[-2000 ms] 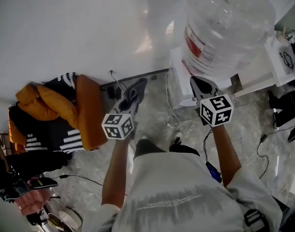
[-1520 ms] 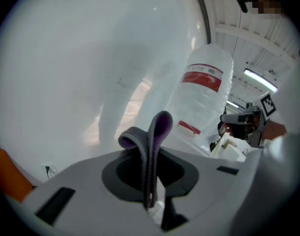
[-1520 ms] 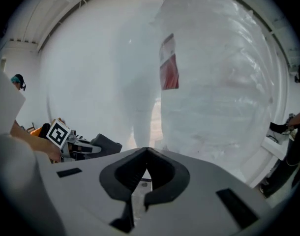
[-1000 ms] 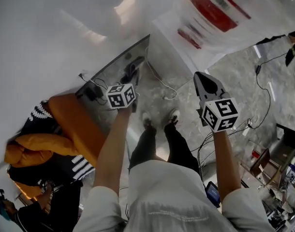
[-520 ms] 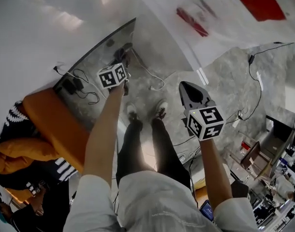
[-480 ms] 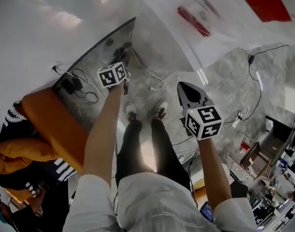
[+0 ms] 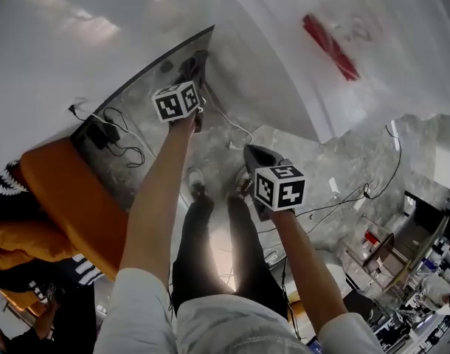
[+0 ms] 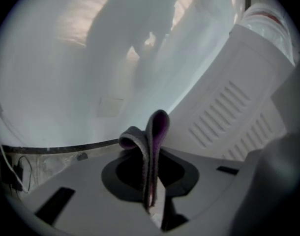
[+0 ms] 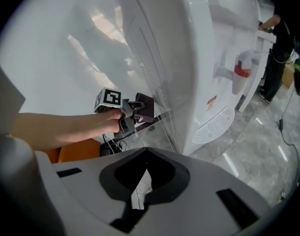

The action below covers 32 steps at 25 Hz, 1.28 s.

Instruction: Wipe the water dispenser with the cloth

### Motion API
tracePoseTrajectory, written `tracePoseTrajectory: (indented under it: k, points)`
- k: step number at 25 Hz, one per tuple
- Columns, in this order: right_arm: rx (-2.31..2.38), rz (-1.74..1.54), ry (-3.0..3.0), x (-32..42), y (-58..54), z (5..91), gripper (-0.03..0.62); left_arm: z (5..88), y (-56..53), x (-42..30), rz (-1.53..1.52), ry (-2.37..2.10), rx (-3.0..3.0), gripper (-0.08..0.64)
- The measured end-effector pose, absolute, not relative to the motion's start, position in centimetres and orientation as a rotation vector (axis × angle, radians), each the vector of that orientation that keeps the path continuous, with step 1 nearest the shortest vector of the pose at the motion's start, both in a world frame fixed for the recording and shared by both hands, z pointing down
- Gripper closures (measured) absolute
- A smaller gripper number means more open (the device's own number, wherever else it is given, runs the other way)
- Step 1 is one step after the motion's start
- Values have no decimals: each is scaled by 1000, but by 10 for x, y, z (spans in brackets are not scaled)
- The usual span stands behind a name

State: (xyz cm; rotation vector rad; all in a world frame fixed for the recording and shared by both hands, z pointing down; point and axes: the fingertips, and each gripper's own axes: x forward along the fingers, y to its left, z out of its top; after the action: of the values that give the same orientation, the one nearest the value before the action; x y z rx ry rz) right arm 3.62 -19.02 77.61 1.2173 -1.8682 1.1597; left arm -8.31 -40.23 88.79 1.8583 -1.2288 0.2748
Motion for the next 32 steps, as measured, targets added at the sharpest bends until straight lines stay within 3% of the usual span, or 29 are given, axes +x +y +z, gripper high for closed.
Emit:
tracePoseTrajectory:
  k: [10, 17, 32]
  points:
    - [1216, 1171, -1816, 57, -193, 788, 578, 897, -398, -14, 255, -1014, 2055, 512]
    - [1222, 1209, -1766, 68, -175, 797, 577, 898, -339, 21, 237, -799, 2017, 512]
    - [1112, 1161, -1740, 66, -144, 801, 577, 815, -297, 50, 34, -666, 1887, 512]
